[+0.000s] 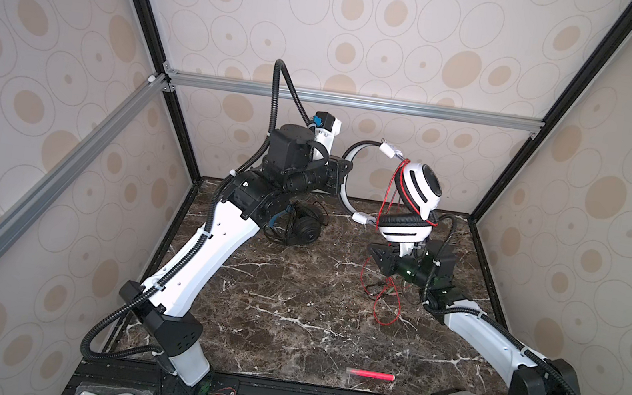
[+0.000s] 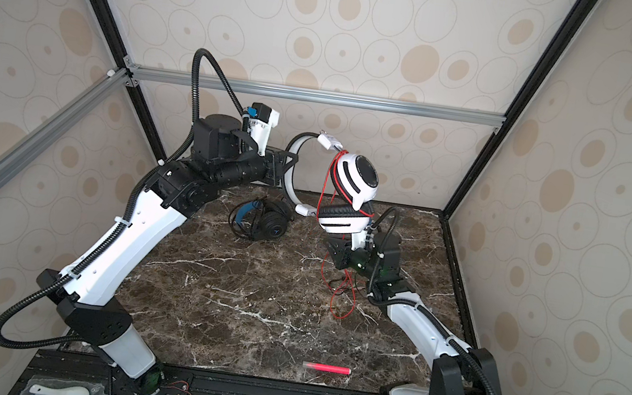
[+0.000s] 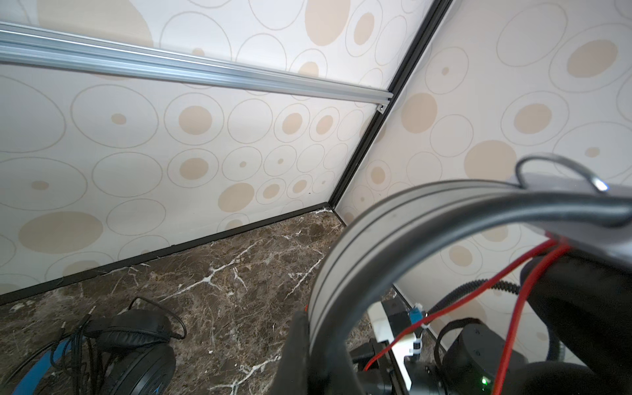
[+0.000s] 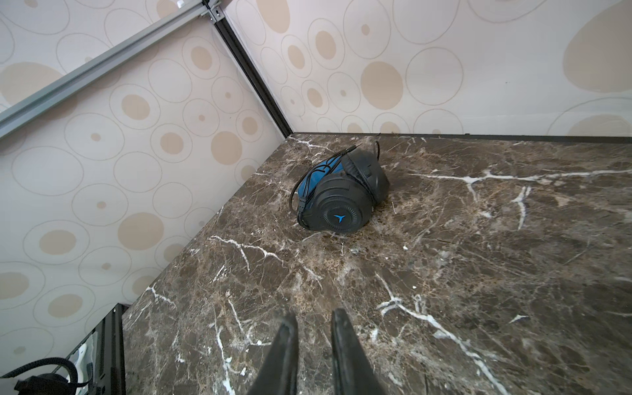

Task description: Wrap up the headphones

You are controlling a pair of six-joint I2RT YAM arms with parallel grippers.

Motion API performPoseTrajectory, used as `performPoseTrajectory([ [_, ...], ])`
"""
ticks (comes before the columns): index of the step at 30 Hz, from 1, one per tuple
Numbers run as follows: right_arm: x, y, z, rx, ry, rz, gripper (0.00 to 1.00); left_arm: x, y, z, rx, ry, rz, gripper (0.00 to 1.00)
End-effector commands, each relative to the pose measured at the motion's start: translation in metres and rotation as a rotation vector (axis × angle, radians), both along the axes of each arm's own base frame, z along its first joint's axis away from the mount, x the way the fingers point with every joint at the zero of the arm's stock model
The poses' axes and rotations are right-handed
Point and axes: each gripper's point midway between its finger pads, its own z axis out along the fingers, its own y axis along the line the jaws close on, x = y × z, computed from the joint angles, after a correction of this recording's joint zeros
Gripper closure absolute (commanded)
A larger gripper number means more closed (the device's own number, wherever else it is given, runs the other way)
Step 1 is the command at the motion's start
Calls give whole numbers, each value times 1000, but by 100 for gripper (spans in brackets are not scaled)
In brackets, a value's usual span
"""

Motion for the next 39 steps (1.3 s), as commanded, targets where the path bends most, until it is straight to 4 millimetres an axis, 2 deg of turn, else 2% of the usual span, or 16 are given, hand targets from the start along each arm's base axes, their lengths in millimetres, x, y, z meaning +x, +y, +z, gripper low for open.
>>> performPoseTrajectory([
  [1, -6, -3, -11, -12, 30, -24, 80, -3, 16, 67, -188, -118, 66, 100],
  [11, -24, -18, -19, -69, 57, -97, 85, 17, 38, 65, -338, -98, 217, 100],
  [17, -44, -10, -28, -182, 68, -58, 93, 34, 47, 62, -393, -80, 308, 100],
  [21, -59, -3, -25, -240, 44, -44, 95, 46, 58, 52, -413, -60, 395, 100],
  [30, -89, 12, -7, -485, -57, 30, 100, 71, 76, -1, -263, 2, 586, 100],
  [36, -104, 23, 7, -553, -130, 110, 100, 79, 105, -53, 21, 7, 750, 100],
  [39, -105, 22, 20, -586, -166, 123, 100, 76, 114, -75, 179, 4, 782, 100],
])
